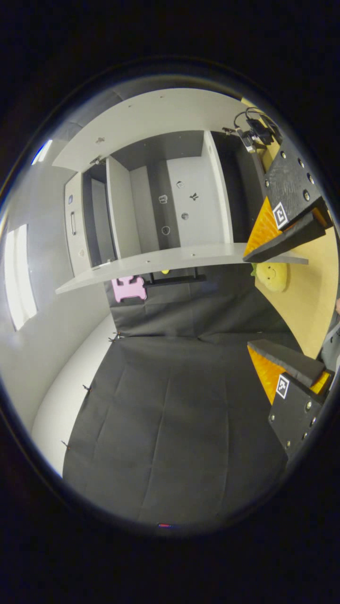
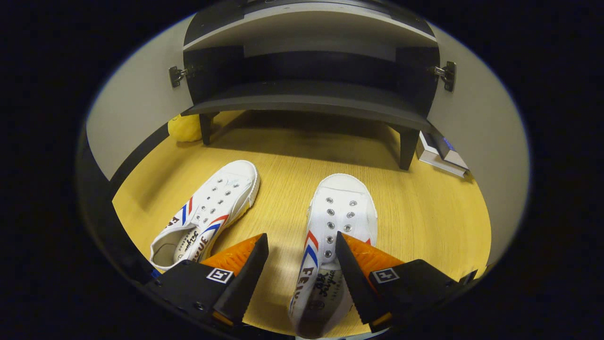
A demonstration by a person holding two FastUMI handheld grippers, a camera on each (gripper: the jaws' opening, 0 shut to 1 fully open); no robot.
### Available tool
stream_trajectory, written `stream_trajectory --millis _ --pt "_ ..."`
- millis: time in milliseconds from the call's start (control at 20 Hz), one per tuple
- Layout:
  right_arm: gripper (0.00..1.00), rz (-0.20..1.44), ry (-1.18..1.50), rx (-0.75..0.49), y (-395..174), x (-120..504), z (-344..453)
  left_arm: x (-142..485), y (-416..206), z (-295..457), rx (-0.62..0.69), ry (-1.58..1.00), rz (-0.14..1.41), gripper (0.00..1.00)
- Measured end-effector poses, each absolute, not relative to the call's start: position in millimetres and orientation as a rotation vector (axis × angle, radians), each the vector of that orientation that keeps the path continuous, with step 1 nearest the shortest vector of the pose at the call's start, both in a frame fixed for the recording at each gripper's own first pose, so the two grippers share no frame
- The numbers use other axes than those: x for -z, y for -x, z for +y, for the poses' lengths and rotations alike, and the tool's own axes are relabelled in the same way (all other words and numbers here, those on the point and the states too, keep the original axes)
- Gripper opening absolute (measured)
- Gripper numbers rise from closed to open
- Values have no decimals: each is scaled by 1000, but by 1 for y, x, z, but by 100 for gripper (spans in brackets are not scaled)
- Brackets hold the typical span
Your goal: Grab one shoe with the right hand and put it into the shoe cabinet, grab the other shoe with the left hand and put it into the shoe cabinet; then close the right door with the right hand and the left door with the left hand.
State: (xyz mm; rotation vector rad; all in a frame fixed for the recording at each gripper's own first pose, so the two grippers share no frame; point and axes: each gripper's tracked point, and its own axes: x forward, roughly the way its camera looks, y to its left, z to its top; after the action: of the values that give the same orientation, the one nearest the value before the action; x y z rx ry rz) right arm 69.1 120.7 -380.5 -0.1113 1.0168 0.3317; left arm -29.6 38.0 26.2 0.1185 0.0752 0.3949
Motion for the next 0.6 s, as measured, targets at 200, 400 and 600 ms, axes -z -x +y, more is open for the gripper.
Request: stream_trajectory --millis 200,400,600 --pt "83 1027 183 -276 -73 388 113 -33 30 34 -397 -136 70 95" --pt "42 1025 226 -249 -75 389 104 -31 30 34 -402 -129 73 95" --pt "25 1053 241 -256 -77 390 105 -34 30 33 -395 -123 70 96"
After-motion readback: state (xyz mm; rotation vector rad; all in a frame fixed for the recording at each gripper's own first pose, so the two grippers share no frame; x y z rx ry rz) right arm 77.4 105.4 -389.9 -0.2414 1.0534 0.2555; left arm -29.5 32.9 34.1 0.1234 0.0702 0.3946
